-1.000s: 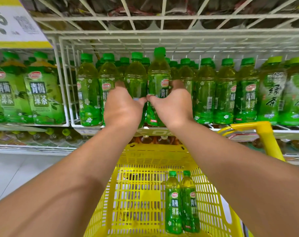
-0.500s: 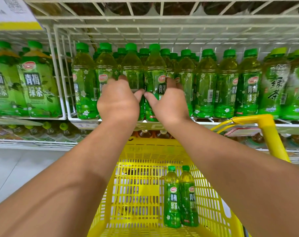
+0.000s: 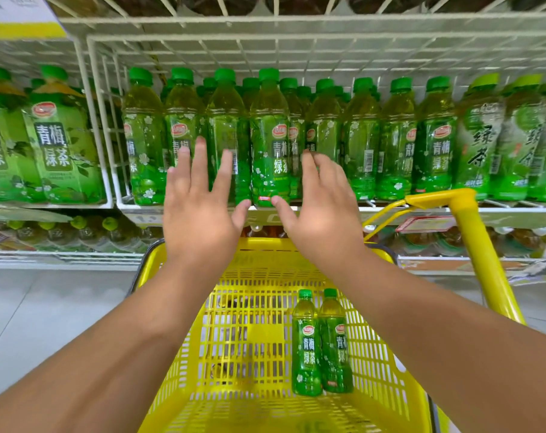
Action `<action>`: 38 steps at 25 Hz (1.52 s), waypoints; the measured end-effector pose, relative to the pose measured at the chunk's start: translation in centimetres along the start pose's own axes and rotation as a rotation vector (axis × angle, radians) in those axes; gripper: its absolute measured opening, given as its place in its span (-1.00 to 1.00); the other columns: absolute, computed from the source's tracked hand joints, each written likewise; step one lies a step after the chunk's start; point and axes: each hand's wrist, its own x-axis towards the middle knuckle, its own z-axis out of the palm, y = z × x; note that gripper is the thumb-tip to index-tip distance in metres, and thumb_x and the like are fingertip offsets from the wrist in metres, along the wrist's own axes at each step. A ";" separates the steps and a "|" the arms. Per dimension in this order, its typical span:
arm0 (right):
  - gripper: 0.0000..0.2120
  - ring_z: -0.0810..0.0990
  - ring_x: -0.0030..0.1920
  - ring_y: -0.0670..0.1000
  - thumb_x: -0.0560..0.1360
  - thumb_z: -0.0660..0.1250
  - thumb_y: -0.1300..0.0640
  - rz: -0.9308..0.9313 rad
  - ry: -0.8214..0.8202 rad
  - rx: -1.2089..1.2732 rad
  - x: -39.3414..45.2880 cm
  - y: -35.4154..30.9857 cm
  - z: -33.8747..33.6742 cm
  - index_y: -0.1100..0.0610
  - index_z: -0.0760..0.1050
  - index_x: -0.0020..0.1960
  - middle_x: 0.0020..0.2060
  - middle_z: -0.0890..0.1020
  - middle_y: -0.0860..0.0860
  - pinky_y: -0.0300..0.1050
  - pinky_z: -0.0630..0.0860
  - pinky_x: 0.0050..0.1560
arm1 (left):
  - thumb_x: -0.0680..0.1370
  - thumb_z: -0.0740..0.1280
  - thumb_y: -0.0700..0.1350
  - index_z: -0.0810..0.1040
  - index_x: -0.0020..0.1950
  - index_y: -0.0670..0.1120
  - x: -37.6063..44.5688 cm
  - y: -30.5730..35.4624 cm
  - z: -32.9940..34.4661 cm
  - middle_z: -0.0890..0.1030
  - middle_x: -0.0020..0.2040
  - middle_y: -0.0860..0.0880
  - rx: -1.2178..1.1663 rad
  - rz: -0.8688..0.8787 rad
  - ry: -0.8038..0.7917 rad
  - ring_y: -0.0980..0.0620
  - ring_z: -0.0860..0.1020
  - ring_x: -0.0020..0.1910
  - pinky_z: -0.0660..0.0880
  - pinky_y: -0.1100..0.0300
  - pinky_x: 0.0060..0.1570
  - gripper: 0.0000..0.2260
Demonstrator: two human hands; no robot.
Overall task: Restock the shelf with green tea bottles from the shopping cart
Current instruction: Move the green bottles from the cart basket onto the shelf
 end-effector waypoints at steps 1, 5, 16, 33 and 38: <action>-0.23 0.12 0.53 0.12 0.53 0.22 -0.25 -0.008 0.000 -0.016 -1.0 0.5 -0.1 0.16 0.11 0.56 0.52 0.22 0.10 0.09 0.18 0.48 | 0.59 0.23 0.20 0.14 0.61 -0.03 -0.4 0.1 0.3 0.03 0.62 -0.21 -0.004 0.027 -0.002 -0.22 -0.01 0.60 0.03 -0.15 0.53 -0.34; -0.21 -0.09 0.58 0.09 0.56 0.18 -0.23 -0.062 -0.070 -0.186 -4.7 2.3 -0.5 0.15 -0.01 0.60 0.60 -0.01 0.08 0.13 0.02 0.53 | 0.58 0.21 0.25 0.07 0.63 0.01 -1.3 1.1 1.0 -0.07 0.64 -0.14 0.001 0.074 -0.005 -0.17 -0.10 0.61 -0.03 -0.15 0.55 -0.30; -0.24 -0.21 0.58 0.06 0.58 0.05 -0.26 0.027 -0.284 -0.268 -14.4 5.2 0.9 0.10 -0.13 0.61 0.60 -0.15 0.06 0.11 -0.06 0.55 | 0.57 0.18 0.29 0.09 0.62 0.01 -9.8 4.1 3.5 -0.05 0.64 -0.15 -0.041 0.215 -0.190 -0.15 -0.08 0.61 0.03 -0.15 0.54 -0.29; -0.22 0.01 0.56 0.03 0.59 0.17 -0.17 0.430 -0.613 -0.039 -19.4 9.2 8.3 0.04 -0.20 0.60 0.59 -0.02 0.02 -0.06 0.14 0.46 | 0.58 0.01 0.35 -0.24 0.62 0.09 -19.1 8.8 12.8 -0.28 0.61 -0.05 -0.105 0.191 -0.654 -0.11 -0.31 0.58 -0.17 -0.10 0.54 -0.26; -0.30 0.41 0.36 0.16 0.56 0.28 0.07 0.676 -0.673 -0.005 -19.7 8.7 10.2 0.20 0.01 0.56 0.41 0.30 0.18 -0.01 0.38 0.27 | 0.56 0.17 0.32 -0.27 0.61 0.12 -20.4 11.2 14.5 -0.04 0.64 0.00 -0.219 0.050 -0.818 -0.08 0.08 0.59 0.23 0.00 0.44 -0.19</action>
